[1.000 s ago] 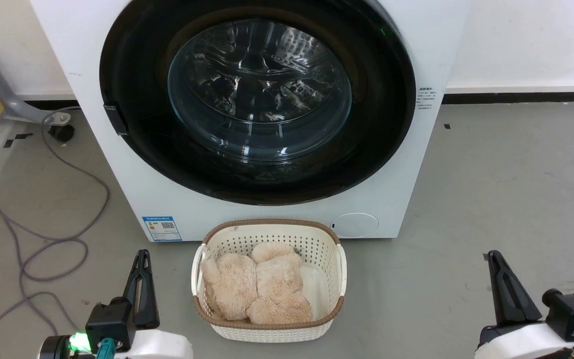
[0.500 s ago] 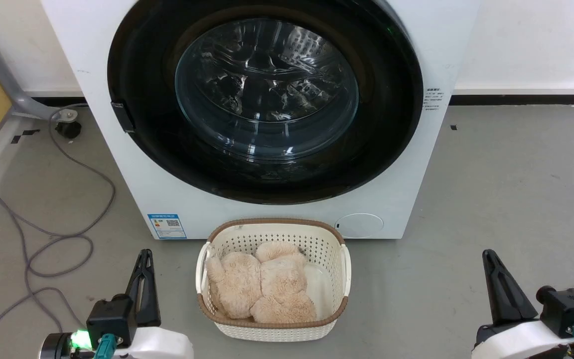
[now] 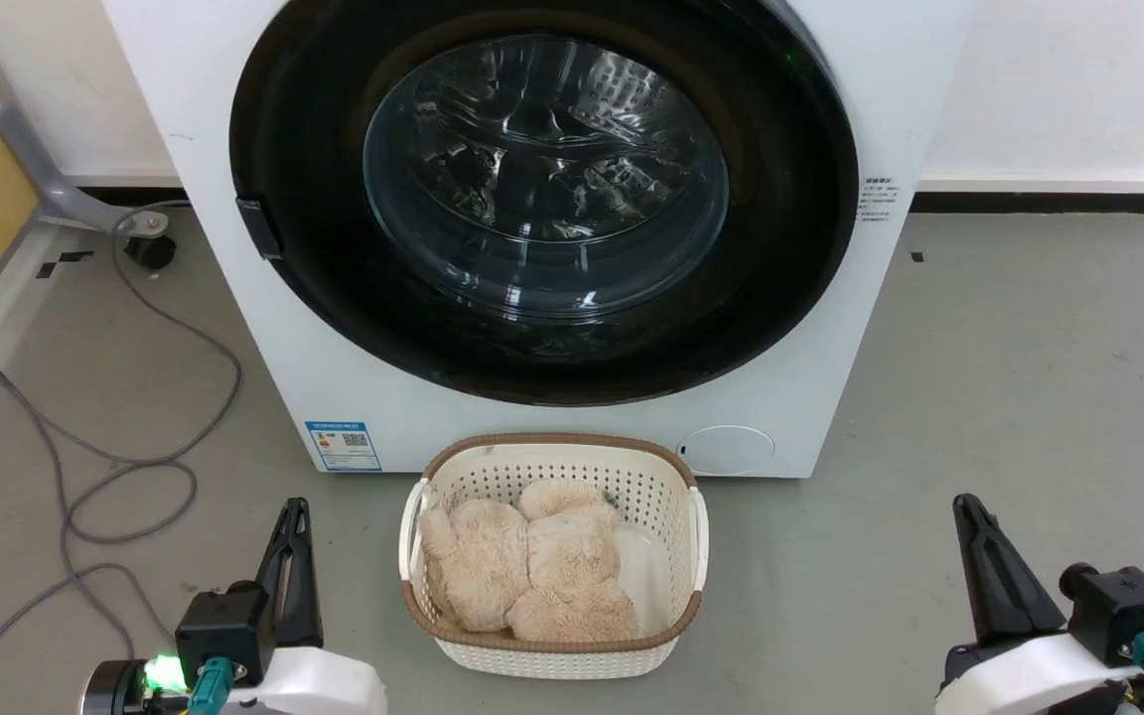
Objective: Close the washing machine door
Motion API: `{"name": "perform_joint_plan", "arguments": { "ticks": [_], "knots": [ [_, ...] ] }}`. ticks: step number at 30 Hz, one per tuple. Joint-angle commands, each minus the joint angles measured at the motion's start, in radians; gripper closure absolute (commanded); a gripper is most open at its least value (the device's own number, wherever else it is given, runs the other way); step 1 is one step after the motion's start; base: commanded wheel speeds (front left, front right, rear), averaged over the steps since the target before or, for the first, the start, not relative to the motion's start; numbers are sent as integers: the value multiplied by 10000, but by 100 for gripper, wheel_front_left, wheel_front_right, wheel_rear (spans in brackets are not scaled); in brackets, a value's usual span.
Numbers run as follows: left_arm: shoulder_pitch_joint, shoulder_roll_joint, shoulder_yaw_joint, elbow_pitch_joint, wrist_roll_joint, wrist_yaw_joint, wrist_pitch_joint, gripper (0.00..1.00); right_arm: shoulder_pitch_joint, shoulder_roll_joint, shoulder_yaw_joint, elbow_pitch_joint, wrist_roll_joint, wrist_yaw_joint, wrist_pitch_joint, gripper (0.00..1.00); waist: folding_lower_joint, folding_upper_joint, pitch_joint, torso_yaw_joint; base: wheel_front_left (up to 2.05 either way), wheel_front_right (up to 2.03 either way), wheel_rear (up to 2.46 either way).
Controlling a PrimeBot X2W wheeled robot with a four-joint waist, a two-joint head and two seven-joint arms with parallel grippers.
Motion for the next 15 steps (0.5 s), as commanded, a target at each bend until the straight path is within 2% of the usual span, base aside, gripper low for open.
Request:
{"name": "perform_joint_plan", "arguments": {
  "ticks": [1,15],
  "knots": [
    [-134,8,32,-48,100,-45,48,100,-29,45,45,-81,-83,-4,44,100,0,0,1,17,0,0,0],
    [-184,-2,68,-73,132,-216,314,100,-39,56,144,-249,-221,-5,311,100,0,0,10,160,0,0,0]
  ]
}}
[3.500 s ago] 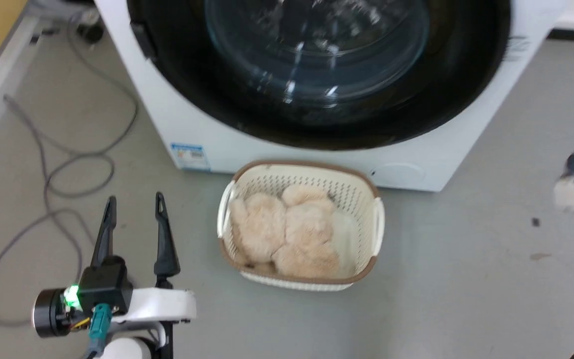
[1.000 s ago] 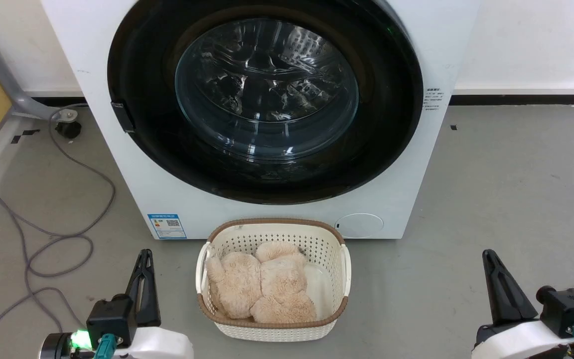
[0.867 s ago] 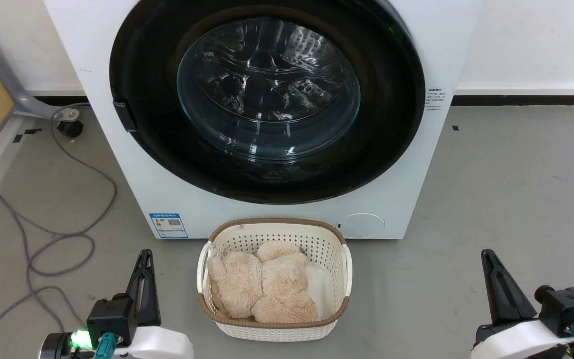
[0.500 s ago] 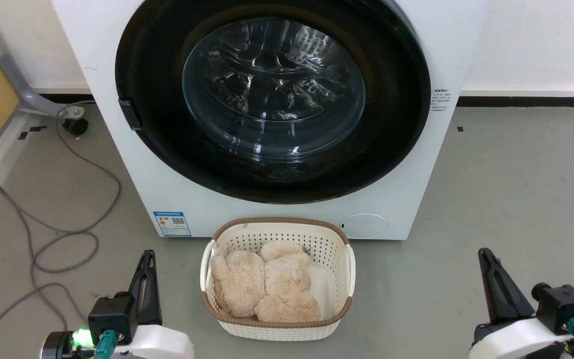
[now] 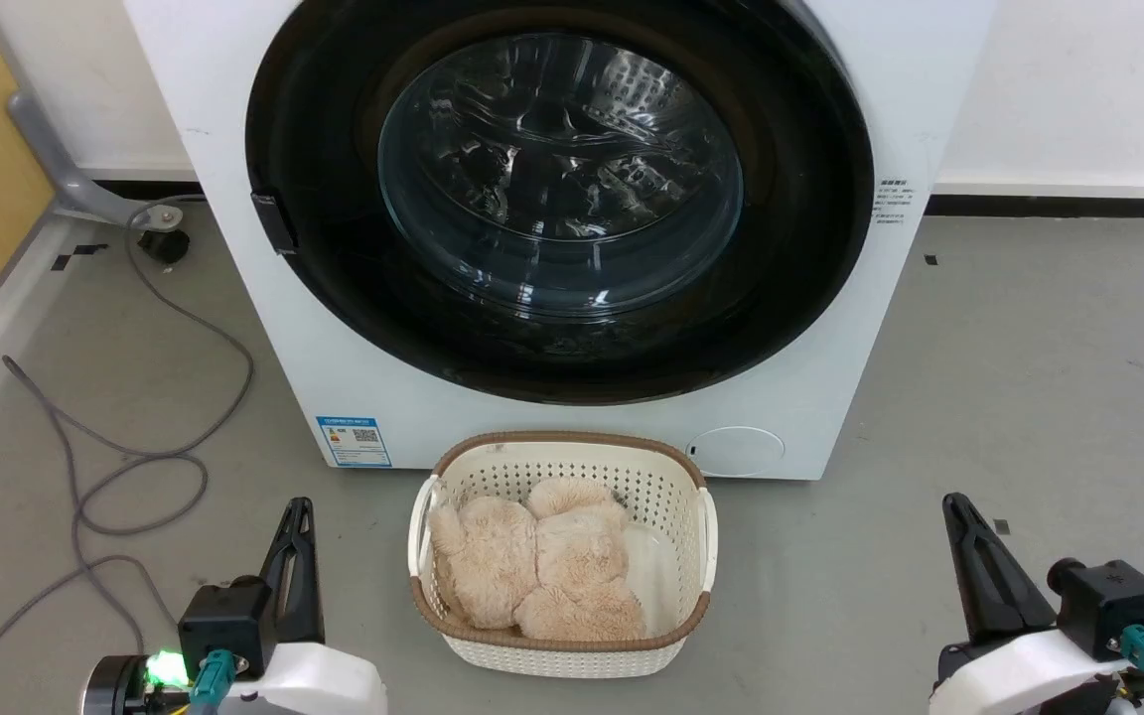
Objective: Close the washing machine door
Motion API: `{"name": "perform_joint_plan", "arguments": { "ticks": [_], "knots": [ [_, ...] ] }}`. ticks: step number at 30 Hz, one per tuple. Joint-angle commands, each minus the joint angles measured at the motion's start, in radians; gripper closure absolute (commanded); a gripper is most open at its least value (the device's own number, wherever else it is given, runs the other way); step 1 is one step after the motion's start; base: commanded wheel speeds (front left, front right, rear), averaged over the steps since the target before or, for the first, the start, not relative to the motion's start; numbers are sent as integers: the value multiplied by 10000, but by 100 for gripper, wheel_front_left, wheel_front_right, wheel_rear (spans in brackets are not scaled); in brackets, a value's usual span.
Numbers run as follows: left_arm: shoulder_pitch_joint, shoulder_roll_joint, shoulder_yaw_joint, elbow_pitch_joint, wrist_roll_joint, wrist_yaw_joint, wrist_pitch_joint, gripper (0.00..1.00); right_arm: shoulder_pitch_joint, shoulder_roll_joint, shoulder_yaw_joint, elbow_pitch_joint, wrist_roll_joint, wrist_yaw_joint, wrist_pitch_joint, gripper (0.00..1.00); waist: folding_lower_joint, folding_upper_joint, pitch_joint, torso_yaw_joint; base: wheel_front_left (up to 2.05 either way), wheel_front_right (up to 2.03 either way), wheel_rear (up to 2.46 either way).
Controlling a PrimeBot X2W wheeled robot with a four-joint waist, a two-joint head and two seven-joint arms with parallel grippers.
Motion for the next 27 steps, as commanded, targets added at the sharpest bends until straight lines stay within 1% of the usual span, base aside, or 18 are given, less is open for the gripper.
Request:
{"name": "perform_joint_plan", "arguments": {
  "ticks": [1,27],
  "knots": [
    [-153,5,30,-39,65,-60,43,100,-37,55,29,-89,-101,-5,37,100,1,0,1,7,0,0,0],
    [-253,-15,102,-90,128,-401,575,100,-56,78,226,-425,-375,-7,571,100,1,0,18,293,0,0,0]
  ]
}}
